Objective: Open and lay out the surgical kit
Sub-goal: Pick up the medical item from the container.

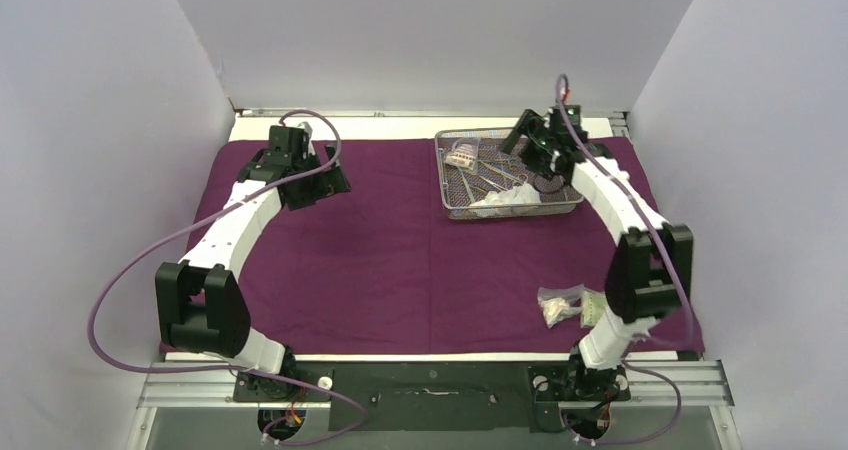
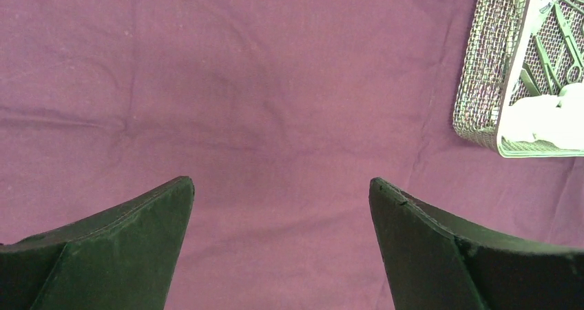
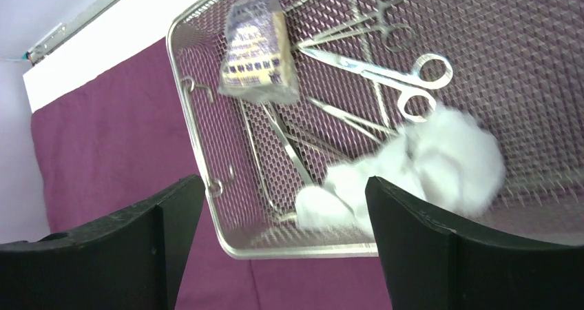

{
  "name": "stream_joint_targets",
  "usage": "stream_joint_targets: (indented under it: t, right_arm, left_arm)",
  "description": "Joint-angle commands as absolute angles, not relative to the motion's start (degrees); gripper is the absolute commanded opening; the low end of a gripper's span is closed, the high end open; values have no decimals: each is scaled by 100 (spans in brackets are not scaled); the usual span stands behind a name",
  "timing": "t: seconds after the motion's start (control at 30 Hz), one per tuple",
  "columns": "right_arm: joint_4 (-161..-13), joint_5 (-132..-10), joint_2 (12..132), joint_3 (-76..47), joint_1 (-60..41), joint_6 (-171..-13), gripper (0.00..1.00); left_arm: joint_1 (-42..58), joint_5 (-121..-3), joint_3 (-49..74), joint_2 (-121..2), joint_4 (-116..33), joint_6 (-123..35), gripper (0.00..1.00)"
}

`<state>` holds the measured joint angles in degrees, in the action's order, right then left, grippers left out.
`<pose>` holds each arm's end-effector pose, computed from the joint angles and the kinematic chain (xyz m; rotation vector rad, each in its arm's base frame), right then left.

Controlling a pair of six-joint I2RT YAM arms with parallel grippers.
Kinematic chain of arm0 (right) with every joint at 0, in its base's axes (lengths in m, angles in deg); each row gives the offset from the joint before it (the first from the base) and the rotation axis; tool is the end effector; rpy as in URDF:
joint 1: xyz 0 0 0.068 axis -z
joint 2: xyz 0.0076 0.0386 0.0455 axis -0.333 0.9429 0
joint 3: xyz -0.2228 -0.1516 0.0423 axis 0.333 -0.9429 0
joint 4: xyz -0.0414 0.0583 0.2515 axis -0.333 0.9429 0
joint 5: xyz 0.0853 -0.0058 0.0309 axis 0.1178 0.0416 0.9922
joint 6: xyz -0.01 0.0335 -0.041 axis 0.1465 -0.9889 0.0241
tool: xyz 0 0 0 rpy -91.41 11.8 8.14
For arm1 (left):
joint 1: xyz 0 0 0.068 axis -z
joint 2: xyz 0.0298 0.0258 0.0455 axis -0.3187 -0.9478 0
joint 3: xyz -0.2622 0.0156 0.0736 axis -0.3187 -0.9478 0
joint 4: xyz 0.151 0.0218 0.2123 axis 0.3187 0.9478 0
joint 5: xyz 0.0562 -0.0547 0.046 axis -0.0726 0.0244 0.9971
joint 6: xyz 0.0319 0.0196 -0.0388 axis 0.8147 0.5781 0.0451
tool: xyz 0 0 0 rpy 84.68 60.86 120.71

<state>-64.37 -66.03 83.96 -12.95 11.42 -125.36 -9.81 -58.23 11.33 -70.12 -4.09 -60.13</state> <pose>0.3656 0.0596 0.2968 0.5271 2.2799 0.6878 0.3208 -0.0522 0.2862 -0.3709 2.4536 -0.3689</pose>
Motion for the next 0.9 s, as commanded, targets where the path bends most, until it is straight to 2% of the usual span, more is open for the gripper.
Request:
stream_joint_targets:
  t: [0.0,0.13,0.27,0.37,0.7,0.87]
  right_arm:
    - [-7278,-6677,9483,-294,764,-12215,81]
    - [-7211,-6913,10673,726,581,-11546,79]
    - [-7591,-6951,11423,1182,535,-11460,76]
    - [-7736,-6864,11875,1452,523,-11557,65]
    - [-8135,-6723,12440,1639,486,-11480,48]
    - [-8100,-6534,12652,1800,487,-11473,36]
  left_arm:
    - [-1043,-5980,1362,-6794,-547,-5772,96]
    - [-1059,-5996,1414,-6845,-475,-5771,96]
    - [-1086,-5960,1522,-6964,-367,-5739,96]
    - [-1111,-5900,1593,-7042,-325,-5711,96]
    - [-1160,-5931,1629,-7220,-312,-5809,96]
    - [-1169,-5945,1644,-7264,-297,-5815,96]
